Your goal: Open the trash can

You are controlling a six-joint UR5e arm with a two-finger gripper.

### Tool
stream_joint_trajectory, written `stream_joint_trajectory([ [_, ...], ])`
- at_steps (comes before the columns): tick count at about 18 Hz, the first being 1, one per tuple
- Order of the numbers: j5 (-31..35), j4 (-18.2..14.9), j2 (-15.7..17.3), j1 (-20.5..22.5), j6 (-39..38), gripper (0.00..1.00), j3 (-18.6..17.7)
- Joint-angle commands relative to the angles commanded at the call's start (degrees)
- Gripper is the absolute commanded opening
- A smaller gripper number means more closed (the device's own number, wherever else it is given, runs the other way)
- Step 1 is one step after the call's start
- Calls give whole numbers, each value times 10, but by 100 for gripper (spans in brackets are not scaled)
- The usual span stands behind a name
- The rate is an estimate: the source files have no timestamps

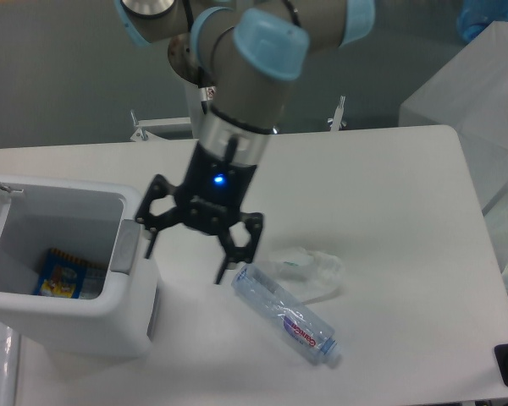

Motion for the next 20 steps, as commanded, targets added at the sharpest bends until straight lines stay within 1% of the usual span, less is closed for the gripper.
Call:
stream_joint_trajectory([
  [1,2,2,-2,10,26,100,-3],
  [3,10,4,-29,27,88,100,-4],
  [5,47,4,-34,50,128,100,-6],
  [7,81,4,-42,64,172,100,-11],
  [9,108,4,-59,72,211,100,-12],
  [11,146,3,-78,76,244,100,-6],
  [13,214,-4,-104,76,295,100,4],
  [14,249,-10,-107,72,316,100,8],
  [15,270,-18,-108,67,329,100,8],
  [17,284,-33,-113,62,345,100,9],
  [20,301,-36,-113,59,363,100,5],
])
